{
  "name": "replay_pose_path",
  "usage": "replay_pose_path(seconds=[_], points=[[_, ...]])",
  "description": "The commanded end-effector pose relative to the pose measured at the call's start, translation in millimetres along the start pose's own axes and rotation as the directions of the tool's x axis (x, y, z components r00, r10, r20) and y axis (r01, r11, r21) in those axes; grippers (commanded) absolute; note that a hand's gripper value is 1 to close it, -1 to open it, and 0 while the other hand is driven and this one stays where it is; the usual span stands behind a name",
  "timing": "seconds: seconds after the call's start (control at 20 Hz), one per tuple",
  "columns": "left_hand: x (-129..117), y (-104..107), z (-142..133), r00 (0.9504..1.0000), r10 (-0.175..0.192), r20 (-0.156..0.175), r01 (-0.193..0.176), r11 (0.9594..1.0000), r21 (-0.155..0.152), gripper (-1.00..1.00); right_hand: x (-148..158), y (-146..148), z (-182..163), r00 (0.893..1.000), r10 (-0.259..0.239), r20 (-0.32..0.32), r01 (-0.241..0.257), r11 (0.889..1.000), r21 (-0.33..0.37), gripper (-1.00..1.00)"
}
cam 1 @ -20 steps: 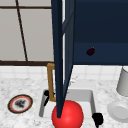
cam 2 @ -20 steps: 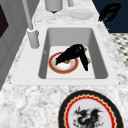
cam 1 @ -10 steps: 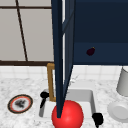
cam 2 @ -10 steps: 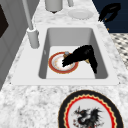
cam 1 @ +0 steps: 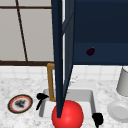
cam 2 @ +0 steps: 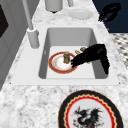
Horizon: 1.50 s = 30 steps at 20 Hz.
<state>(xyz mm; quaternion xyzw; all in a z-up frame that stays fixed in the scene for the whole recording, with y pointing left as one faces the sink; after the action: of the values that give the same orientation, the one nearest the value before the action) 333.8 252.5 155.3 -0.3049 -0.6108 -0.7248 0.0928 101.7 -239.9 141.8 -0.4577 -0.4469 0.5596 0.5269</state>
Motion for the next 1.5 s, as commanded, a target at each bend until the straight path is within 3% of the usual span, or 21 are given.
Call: replay_pose_path(seconds=[0.0,0.35,0.5,0.85,1.25,1.45], points=[[21.8,-5.8,3.4,0.9992,0.005,-0.039,-0.004,0.9998,0.020,-1.00,0.0,0.0,0.0,1.000,0.000,0.000,0.000,1.000,0.000,0.00],[50.4,-23.1,-3.0,0.9976,0.012,-0.067,-0.011,0.9997,0.020,-1.00,0.0,0.0,0.0,1.000,0.000,0.000,0.000,1.000,0.000,0.00],[67.8,-34.4,-8.3,0.9982,0.013,-0.058,-0.013,0.9999,0.004,-1.00,0.0,0.0,0.0,1.000,0.000,0.000,0.000,1.000,0.000,0.00],[98.8,-50.4,-20.6,0.9973,0.014,-0.072,-0.013,0.9997,0.021,-1.00,0.0,0.0,0.0,1.000,0.000,0.000,0.000,1.000,0.000,0.00],[135.3,-63.2,-32.8,0.9952,0.025,-0.094,-0.024,0.9997,0.006,-1.00,0.0,0.0,0.0,1.000,0.000,0.000,0.000,1.000,0.000,0.00],[137.4,-78.0,-46.4,0.9945,-0.005,-0.104,0.006,1.0000,0.008,-1.00,0.0,0.0,0.0,1.000,0.000,0.000,0.000,1.000,0.000,0.00]])
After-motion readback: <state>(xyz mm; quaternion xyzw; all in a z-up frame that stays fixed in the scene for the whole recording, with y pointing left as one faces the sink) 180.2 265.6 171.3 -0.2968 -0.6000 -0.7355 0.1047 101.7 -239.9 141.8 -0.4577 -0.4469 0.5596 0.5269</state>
